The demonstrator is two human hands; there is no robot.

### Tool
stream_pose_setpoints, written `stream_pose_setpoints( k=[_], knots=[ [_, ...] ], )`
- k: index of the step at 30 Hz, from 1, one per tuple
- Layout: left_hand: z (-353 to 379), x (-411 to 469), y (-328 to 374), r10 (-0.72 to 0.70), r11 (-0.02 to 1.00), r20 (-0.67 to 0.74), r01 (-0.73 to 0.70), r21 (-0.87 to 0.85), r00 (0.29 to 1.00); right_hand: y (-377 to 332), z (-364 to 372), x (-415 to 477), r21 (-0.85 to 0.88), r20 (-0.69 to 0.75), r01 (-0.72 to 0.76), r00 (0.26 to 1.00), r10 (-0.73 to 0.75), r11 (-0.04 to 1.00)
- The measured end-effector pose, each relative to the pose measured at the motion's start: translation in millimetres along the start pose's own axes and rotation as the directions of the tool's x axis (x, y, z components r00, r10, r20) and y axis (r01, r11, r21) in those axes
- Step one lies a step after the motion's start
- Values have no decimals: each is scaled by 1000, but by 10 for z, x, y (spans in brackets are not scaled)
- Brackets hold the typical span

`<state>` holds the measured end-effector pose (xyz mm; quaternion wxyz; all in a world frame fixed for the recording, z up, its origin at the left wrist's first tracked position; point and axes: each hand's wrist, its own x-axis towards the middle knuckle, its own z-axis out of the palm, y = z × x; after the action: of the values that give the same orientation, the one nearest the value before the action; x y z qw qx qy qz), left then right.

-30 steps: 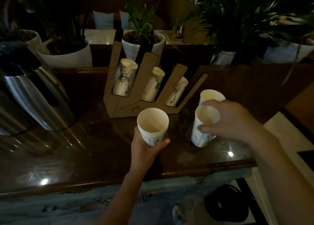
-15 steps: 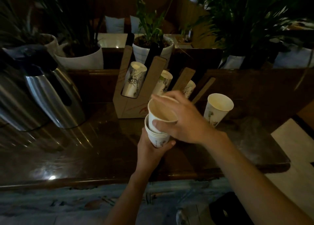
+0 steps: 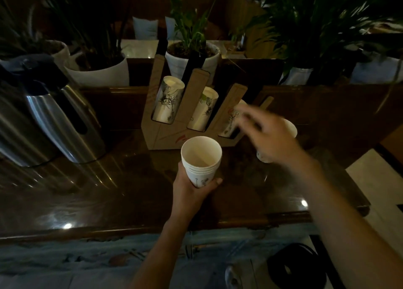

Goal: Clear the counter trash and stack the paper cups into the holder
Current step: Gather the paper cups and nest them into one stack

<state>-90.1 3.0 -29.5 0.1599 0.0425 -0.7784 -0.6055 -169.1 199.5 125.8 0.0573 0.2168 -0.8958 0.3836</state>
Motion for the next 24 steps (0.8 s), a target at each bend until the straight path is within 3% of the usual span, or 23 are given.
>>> stream_pose_setpoints(
  k=[2, 3, 5, 6, 8, 10, 13, 17, 20, 24],
  knots=[
    [-1, -9, 2, -1, 1000, 5, 1, 5, 1000, 232, -335, 138, -127, -232, -87, 971, 55, 988],
    [2, -9, 7, -1, 1000, 8, 1, 4, 1000, 371, -460, 217, -195, -250, -191, 958, 139, 962],
    [7, -8, 12, 2, 1000, 11, -2, -1, 1000, 597, -588, 339, -362, -104, -411, 910, 402, 836],
    [9, -10, 19, 0, 1000, 14, 0, -5, 1000, 673, -596, 359, -429, 0, -439, 874, 486, 790],
    [9, -16, 35, -4, 1000, 17, 4, -9, 1000, 768, -561, 344, -458, 160, -389, 848, 505, 800],
    [4, -15, 34, -1, 1000, 15, 1, 0, 1000, 796, -556, 338, -426, 205, -338, 867, 453, 839],
    [2, -15, 43, -8, 1000, 2, 8, 12, 1000, 597, -699, 357, -436, 146, -285, 914, 379, 854],
    [-9, -12, 33, -5, 1000, 5, 5, 19, 1000, -80, -986, 316, -265, 159, -26, 985, 71, 964],
    [-134, -16, -6, -20, 1000, -50, 20, 5, 999, -700, -921, 371, -101, 285, 221, 940, -185, 970],
    [-135, -5, -4, -36, 999, -40, 36, 2, 999, -981, -633, 411, 82, 425, 329, 843, -331, 941]
  ],
)
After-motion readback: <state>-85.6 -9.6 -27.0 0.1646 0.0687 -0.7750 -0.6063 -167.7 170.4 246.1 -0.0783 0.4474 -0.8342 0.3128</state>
